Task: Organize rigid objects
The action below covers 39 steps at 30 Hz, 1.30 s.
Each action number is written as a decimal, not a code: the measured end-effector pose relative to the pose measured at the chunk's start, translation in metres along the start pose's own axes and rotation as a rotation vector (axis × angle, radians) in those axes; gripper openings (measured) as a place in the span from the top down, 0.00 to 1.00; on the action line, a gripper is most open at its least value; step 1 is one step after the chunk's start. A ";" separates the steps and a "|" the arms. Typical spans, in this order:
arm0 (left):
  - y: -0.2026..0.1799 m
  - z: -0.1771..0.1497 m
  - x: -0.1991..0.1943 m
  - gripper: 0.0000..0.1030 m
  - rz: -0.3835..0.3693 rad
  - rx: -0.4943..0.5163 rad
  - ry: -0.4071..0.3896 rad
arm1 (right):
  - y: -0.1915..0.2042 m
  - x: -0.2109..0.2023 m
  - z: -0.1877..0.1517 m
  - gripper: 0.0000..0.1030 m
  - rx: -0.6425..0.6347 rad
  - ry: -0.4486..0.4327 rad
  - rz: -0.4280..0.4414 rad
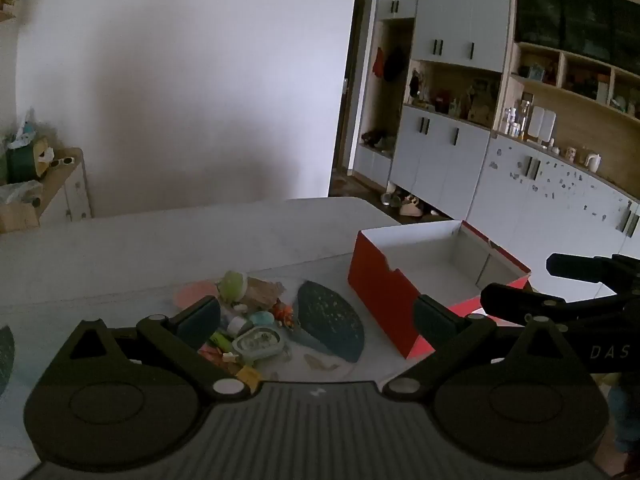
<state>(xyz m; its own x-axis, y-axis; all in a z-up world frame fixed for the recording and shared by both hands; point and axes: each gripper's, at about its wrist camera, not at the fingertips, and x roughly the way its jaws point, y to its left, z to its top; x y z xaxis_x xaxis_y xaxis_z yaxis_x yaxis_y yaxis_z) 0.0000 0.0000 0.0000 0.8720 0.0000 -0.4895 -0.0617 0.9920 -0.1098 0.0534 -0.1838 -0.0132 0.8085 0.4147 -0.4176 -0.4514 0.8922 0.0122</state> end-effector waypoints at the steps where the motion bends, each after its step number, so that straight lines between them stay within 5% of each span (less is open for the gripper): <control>1: 0.000 0.000 0.000 0.00 -0.002 -0.003 0.001 | 0.000 0.000 0.000 0.00 -0.010 0.011 -0.005; 39: 0.006 -0.006 0.002 0.00 0.011 -0.028 -0.003 | -0.003 0.000 -0.002 0.00 0.027 0.019 0.014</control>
<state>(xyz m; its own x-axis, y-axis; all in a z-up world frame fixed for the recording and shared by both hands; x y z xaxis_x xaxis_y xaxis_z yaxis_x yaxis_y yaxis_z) -0.0016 0.0053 -0.0062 0.8726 0.0116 -0.4884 -0.0851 0.9880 -0.1287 0.0543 -0.1862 -0.0148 0.7946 0.4240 -0.4346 -0.4520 0.8910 0.0429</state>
